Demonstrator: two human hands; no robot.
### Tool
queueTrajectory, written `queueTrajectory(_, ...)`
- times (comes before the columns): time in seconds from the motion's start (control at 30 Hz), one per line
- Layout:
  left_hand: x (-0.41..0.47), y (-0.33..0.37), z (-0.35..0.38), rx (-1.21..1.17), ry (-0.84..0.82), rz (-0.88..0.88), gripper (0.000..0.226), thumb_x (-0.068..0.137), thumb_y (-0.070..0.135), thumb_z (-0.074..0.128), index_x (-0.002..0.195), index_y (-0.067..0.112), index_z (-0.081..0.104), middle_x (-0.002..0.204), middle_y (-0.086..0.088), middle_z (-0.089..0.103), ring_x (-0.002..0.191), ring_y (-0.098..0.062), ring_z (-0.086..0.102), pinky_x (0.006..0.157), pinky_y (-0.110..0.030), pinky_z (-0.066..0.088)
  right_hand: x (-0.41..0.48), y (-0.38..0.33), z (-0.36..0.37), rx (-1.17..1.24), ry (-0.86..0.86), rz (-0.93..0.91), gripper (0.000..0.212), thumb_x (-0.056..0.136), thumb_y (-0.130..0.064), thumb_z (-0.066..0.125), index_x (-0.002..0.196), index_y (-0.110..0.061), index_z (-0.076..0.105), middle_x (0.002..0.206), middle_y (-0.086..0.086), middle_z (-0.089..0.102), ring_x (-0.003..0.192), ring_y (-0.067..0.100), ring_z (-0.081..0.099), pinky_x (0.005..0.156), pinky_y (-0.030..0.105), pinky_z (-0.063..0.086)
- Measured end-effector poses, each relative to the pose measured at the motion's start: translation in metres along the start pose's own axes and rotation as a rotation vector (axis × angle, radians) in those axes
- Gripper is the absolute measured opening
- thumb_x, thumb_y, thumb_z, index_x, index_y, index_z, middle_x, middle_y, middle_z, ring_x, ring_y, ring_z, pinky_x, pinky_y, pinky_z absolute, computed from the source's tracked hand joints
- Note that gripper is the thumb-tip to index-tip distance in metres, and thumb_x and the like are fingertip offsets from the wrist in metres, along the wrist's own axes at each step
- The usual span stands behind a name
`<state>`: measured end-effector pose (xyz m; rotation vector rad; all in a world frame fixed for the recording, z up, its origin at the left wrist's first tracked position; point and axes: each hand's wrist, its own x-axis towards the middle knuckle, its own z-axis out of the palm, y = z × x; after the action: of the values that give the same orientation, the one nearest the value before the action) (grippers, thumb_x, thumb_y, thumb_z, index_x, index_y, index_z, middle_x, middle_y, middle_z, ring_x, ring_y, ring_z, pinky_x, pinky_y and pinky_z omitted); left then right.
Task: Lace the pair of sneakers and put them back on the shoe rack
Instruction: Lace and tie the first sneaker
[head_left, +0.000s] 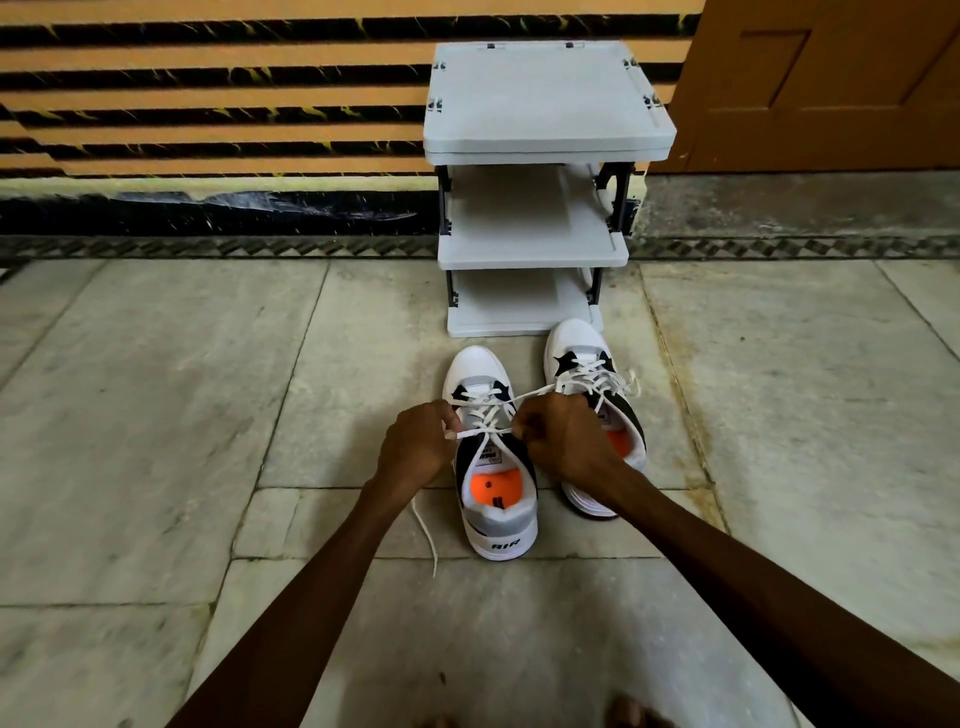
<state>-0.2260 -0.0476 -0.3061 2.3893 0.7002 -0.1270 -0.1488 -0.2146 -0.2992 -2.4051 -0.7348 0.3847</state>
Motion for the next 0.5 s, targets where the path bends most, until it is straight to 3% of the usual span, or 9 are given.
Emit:
queueTrajectory(0.13,-0.0037,0.0026,0.0012,-0.104,-0.027,-0.015,0.007,0.086,0.015,0.061,0.092,0.016,0.063,0.08,0.001,0.058,0.081,-0.022,0.058,0.069,-0.026,0.039,-0.0019,-0.0028,0.0003,0.095,-0.039,-0.04,0.025,0.075,-0.034,0.079,0.09,-0.015,0.075,0.073,-0.003,0.066,0.067,0.008,0.059,0.066,0.023,0.046)
queueTrajectory(0.27,-0.004,0.005,0.0005,-0.228,-0.067,0.039,0.017,0.088,0.004,0.051,0.093,0.015,0.063,0.098,0.0,0.063,0.09,-0.015,0.054,0.072,-0.027,0.04,-0.0033,-0.0027,0.001,0.042,-0.057,-0.065,0.029,0.073,-0.029,0.081,0.098,-0.018,0.073,0.078,0.003,0.07,0.072,0.015,0.064,0.067,0.026,0.048)
queueTrajectory(0.33,-0.0027,0.005,-0.0004,-0.292,-0.093,0.042,0.021,0.09,0.004,0.048,0.095,0.015,0.065,0.1,0.001,0.064,0.089,-0.014,0.053,0.066,-0.024,0.038,-0.0022,-0.002,0.0005,0.044,-0.067,-0.08,0.029,0.073,-0.026,0.08,0.1,-0.02,0.073,0.077,0.0,0.068,0.072,0.016,0.064,0.063,0.026,0.046)
queueTrajectory(0.43,-0.0019,0.0017,-0.0026,-0.313,-0.201,0.039,0.012,0.089,0.019,0.06,0.102,0.018,0.061,0.091,0.005,0.062,0.086,-0.012,0.055,0.067,-0.021,0.041,-0.0002,-0.0041,0.0017,-0.005,-0.106,-0.123,0.03,0.075,-0.023,0.075,0.105,-0.022,0.072,0.088,-0.003,0.072,0.082,0.015,0.065,0.068,0.025,0.046)
queueTrajectory(0.5,-0.0027,-0.0028,-0.0031,-0.317,-0.28,0.05,0.028,0.082,0.024,0.071,0.107,0.02,0.058,0.084,0.011,0.06,0.081,-0.009,0.055,0.07,-0.024,0.043,0.0014,-0.0059,0.0014,-0.04,-0.148,-0.128,0.032,0.076,-0.023,0.071,0.107,-0.025,0.072,0.099,0.001,0.075,0.09,0.018,0.068,0.074,0.029,0.051)
